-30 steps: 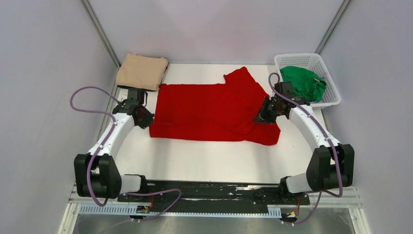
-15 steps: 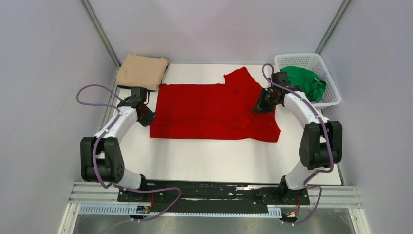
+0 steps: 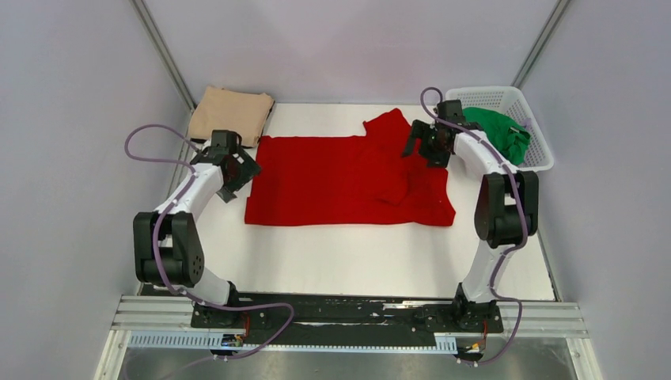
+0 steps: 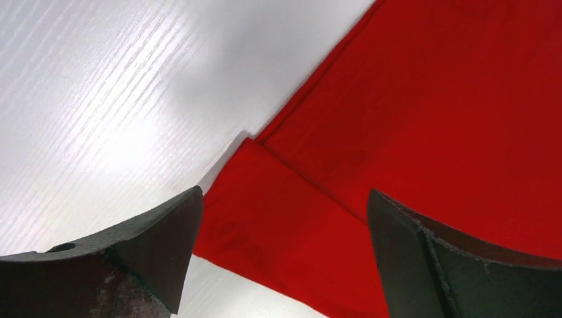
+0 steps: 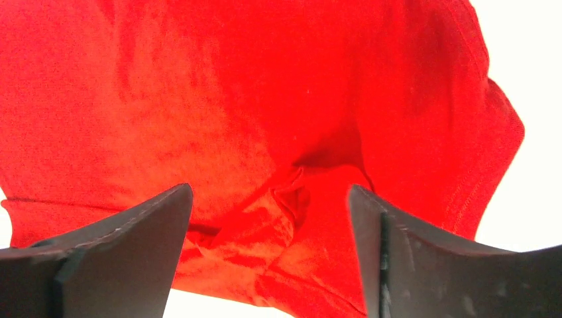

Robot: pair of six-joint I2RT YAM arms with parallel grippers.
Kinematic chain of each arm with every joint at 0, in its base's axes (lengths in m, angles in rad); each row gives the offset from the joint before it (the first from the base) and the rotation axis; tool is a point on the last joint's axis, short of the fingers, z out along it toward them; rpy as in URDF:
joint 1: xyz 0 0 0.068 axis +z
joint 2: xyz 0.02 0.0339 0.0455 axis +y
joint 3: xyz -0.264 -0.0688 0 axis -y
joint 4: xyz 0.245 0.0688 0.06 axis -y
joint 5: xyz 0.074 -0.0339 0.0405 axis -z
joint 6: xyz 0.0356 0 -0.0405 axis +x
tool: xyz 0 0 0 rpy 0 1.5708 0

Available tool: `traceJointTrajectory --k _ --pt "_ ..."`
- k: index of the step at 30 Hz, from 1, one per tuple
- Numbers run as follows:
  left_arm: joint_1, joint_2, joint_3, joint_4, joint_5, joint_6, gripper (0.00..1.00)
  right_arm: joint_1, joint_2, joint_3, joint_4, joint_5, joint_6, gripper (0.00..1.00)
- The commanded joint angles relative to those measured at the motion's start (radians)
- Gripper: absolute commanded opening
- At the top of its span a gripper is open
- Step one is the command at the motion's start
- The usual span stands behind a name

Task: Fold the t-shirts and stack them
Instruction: Fold the flattened tshirt in 1/3 of the way

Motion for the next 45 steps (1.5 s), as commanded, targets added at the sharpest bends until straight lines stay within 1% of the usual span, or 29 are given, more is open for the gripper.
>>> traceJointTrajectory --k 1,4,5,8,11,15,18,22,27,30,34,39,42,45 --pt "0.006 -0.129 0.002 0.007 0.031 0.046 1.00 0.004 -0.185 -0.144 0.050 -0.048 0.045 0.99" --pt "0.006 -0.156 -0.029 0.001 0.101 0.078 1.00 0.021 -0.250 -0.319 0.115 -0.178 0.075 1.00" --pt "0.006 -0.165 -0.043 0.000 0.116 0.090 1.00 0.034 -0.260 -0.354 0.131 -0.208 0.089 1.00" --pt "0.006 -0.180 -0.081 0.013 0.185 0.106 1.00 0.063 -0.247 -0.404 0.165 -0.237 0.109 1.00" --pt "0.006 -0.200 -0.135 0.038 0.223 0.112 1.00 0.082 -0.199 -0.400 0.173 -0.241 0.121 1.00" --pt "0.006 -0.217 -0.175 0.043 0.233 0.117 1.00 0.111 -0.136 -0.355 0.187 -0.240 0.124 1.00" --pt "0.006 -0.224 -0.189 0.043 0.232 0.119 1.00 0.137 -0.085 -0.288 0.193 -0.240 0.126 1.00" --pt "0.006 -0.226 -0.193 0.039 0.230 0.123 1.00 0.166 0.009 -0.159 0.203 -0.215 0.144 1.00" --pt "0.006 -0.233 -0.173 0.023 0.253 0.124 1.00 0.179 0.111 0.038 0.229 -0.201 0.210 1.00" --pt "0.006 -0.246 -0.160 0.033 0.285 0.122 1.00 0.182 0.104 0.069 0.258 -0.196 0.241 1.00" --pt "0.005 -0.247 -0.144 0.024 0.289 0.133 1.00 0.180 0.013 -0.005 0.263 -0.121 0.226 1.00" --pt "-0.008 -0.195 -0.138 0.063 0.357 0.138 1.00 0.160 -0.163 -0.235 0.244 0.019 0.192 1.00" --pt "-0.049 -0.143 -0.122 0.098 0.366 0.138 1.00 0.131 -0.243 -0.366 0.228 0.049 0.202 1.00" --pt "-0.090 -0.061 -0.103 0.137 0.365 0.142 1.00 0.079 -0.280 -0.464 0.226 0.033 0.220 1.00"
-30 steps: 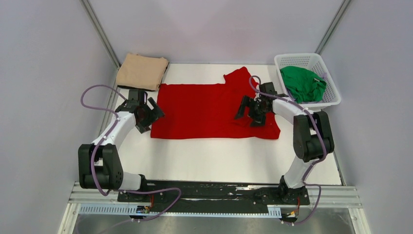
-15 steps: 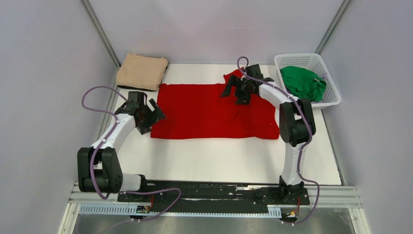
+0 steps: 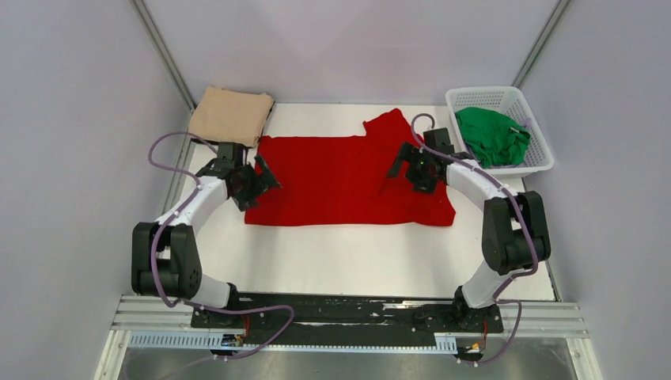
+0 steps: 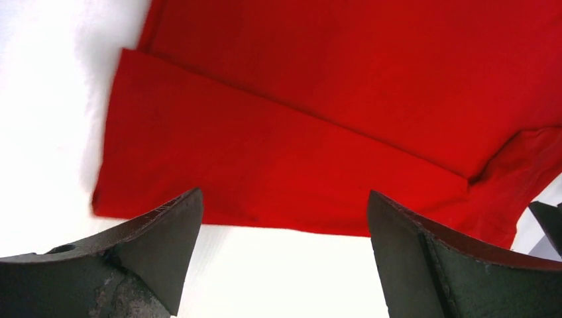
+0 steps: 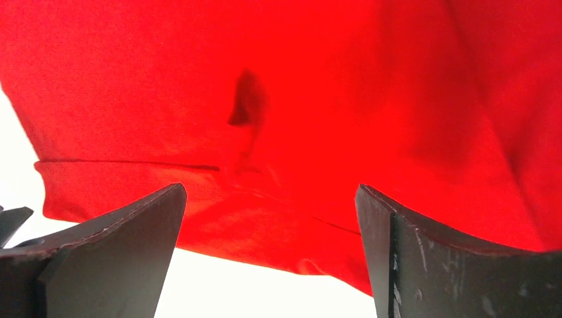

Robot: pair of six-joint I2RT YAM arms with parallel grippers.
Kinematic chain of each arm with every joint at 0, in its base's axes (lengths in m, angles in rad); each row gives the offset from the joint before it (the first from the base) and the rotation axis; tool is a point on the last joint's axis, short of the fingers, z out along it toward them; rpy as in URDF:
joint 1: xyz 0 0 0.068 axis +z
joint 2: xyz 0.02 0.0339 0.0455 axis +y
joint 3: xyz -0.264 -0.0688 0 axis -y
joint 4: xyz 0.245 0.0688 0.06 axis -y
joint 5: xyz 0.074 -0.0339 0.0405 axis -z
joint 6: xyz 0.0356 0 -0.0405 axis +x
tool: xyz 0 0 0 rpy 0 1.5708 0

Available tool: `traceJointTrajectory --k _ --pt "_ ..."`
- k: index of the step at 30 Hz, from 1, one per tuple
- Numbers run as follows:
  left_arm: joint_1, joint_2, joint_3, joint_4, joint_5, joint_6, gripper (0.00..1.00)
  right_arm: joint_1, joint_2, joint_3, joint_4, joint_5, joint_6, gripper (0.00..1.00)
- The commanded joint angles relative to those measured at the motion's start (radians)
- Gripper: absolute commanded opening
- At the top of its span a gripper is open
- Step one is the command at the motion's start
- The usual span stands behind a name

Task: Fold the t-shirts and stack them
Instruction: Fold the flattened tshirt in 1/3 of the way, then grab the side of the flattened tshirt furthest away from the robot with both arms

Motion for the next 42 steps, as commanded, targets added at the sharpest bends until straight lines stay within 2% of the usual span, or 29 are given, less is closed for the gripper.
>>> traceJointTrajectory --k 1,8,12,21,25,29,35,42 --pt "-0.048 0.098 0.047 0.087 0.031 0.022 1.00 -0.073 -0.057 -0.121 -0.002 0.038 0.016 1.00" --pt "-0.050 0.250 0.043 0.103 -0.007 0.035 1.00 -0.128 -0.045 -0.220 -0.011 0.051 0.022 1.00" --pt "-0.050 0.237 -0.030 0.092 -0.010 0.031 1.00 -0.162 -0.106 -0.336 -0.041 0.067 0.049 1.00" --pt "-0.077 -0.033 -0.263 -0.065 -0.014 0.014 1.00 -0.172 -0.305 -0.516 -0.200 0.062 0.106 1.00" --pt "-0.103 -0.160 -0.354 -0.104 0.018 -0.023 1.00 -0.173 -0.395 -0.547 -0.284 0.113 0.136 1.00" --pt "-0.127 -0.261 -0.396 -0.100 0.051 -0.061 1.00 -0.172 -0.460 -0.575 -0.285 0.194 0.162 1.00" --pt "-0.129 -0.343 -0.296 -0.149 0.024 -0.045 1.00 -0.173 -0.536 -0.493 -0.256 0.199 0.108 1.00" --pt "-0.122 -0.260 -0.097 -0.161 -0.136 -0.021 1.00 -0.154 -0.581 -0.419 -0.201 0.067 0.053 1.00"
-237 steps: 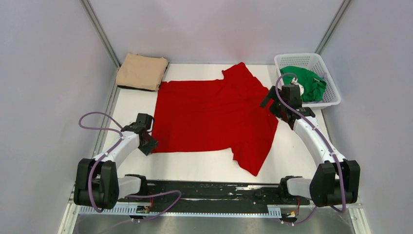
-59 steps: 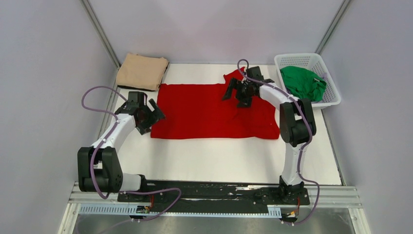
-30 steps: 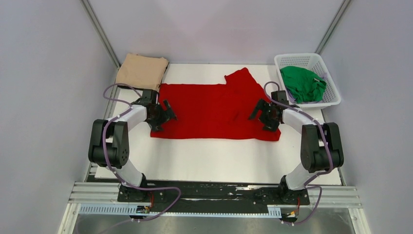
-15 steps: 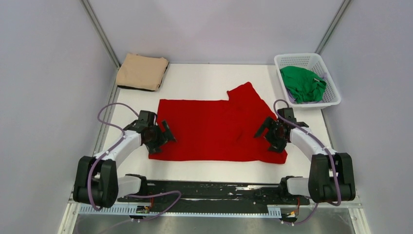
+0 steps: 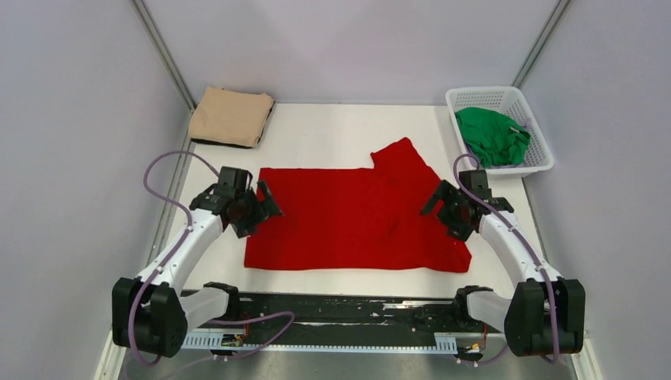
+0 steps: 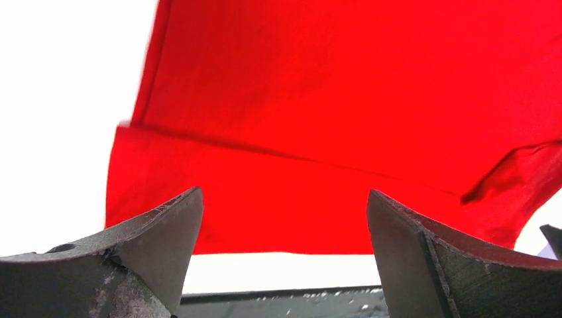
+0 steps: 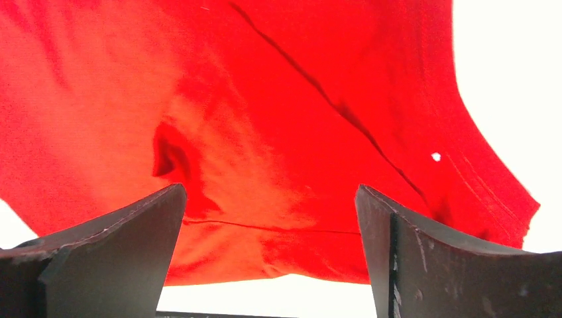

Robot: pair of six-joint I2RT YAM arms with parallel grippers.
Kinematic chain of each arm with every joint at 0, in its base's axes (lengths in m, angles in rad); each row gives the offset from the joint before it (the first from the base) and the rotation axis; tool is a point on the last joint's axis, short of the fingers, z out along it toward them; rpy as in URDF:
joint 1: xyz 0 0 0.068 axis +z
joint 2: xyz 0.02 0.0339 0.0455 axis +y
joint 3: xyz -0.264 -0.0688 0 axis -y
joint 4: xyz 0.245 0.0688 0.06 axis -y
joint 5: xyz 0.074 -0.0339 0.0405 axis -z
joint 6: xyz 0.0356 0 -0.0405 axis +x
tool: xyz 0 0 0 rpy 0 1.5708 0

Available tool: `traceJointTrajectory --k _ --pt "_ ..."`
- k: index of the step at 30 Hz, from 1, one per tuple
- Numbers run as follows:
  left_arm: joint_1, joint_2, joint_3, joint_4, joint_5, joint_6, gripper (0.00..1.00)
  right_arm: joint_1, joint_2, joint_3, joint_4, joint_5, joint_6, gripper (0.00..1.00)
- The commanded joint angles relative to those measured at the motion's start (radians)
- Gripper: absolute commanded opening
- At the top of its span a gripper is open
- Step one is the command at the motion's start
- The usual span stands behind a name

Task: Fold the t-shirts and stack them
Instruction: Grab the side of the flattened tshirt furthest away from the robot with both arms

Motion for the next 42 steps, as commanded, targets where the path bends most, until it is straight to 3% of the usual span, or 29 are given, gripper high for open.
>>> traceJointTrajectory --k 1,5,10,18,30,35,39,42 --pt "0.010 0.062 0.138 0.012 -0.119 0.020 1.00 0.022 -0.020 0.050 0.079 -0.095 -0.033 1.00" --pt "0.052 0.193 0.243 0.042 -0.129 0.064 1.00 0.140 0.062 0.064 0.184 -0.174 0.022 1.00" --pt "0.129 0.336 0.352 0.053 -0.129 0.106 1.00 0.284 0.269 0.173 0.243 -0.148 0.049 1.00" --pt "0.170 0.598 0.522 0.064 -0.164 0.120 1.00 0.320 0.514 0.420 0.277 -0.203 0.068 1.00" --pt "0.173 0.859 0.790 0.048 -0.190 0.145 0.99 0.256 0.569 0.564 0.272 -0.144 -0.013 1.00" --pt "0.173 0.959 0.899 0.011 -0.216 0.156 0.88 0.209 0.589 0.604 0.269 -0.124 -0.053 1.00" --pt "0.173 1.025 0.937 0.013 -0.185 0.152 0.70 0.184 0.602 0.615 0.267 -0.092 -0.079 1.00" --pt "0.173 1.050 0.963 -0.001 -0.172 0.153 0.62 0.174 0.611 0.622 0.264 -0.078 -0.090 1.00"
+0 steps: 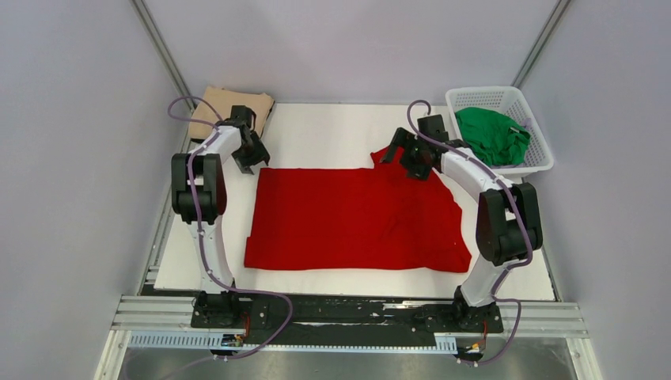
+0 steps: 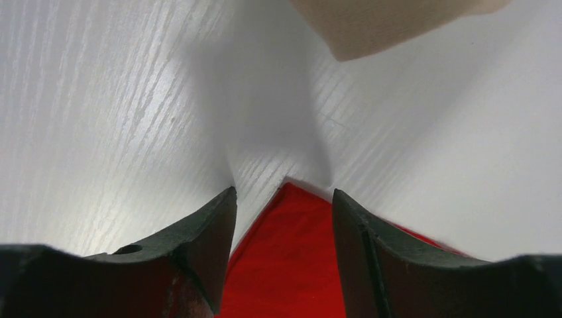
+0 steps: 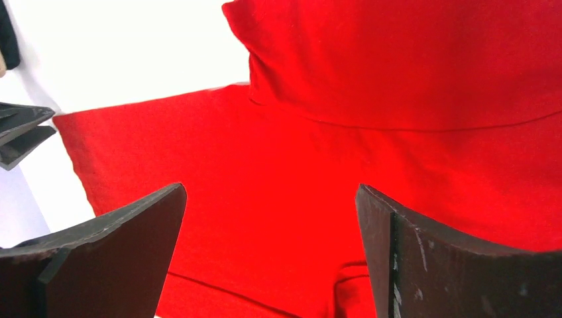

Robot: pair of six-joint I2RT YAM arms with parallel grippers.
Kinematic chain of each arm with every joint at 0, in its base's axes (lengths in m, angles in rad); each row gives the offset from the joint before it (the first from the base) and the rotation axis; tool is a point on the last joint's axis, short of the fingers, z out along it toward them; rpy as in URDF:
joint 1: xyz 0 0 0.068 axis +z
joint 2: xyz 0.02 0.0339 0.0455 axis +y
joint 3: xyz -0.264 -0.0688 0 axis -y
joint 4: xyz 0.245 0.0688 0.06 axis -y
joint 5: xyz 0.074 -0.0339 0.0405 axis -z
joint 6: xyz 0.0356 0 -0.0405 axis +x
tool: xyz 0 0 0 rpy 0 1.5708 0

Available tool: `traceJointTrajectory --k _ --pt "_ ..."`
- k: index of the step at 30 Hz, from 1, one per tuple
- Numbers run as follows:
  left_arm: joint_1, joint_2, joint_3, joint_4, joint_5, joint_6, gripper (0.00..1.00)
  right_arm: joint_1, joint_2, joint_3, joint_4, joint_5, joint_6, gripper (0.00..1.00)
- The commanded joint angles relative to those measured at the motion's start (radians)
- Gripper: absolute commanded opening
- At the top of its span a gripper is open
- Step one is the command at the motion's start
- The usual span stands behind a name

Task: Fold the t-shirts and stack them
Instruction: Grab the side of the flattened tshirt furthest away from the robot with both arms

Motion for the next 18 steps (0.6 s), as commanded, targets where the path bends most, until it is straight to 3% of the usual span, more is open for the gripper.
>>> traceJointTrajectory --k 1,7,18 --pt "0.002 0.034 0.055 -0.034 0.020 0.013 0.60 -0.013 0.016 0.049 0.019 0.042 -0.050 1.00" --pt "-0.020 0.014 -0.012 -0.046 -0.001 0.013 0.51 -0.025 0.015 0.043 0.017 0.060 -0.050 1.00" --pt "-0.089 0.069 0.015 -0.119 -0.111 0.005 0.49 -0.030 -0.006 0.008 0.018 0.079 -0.053 1.00"
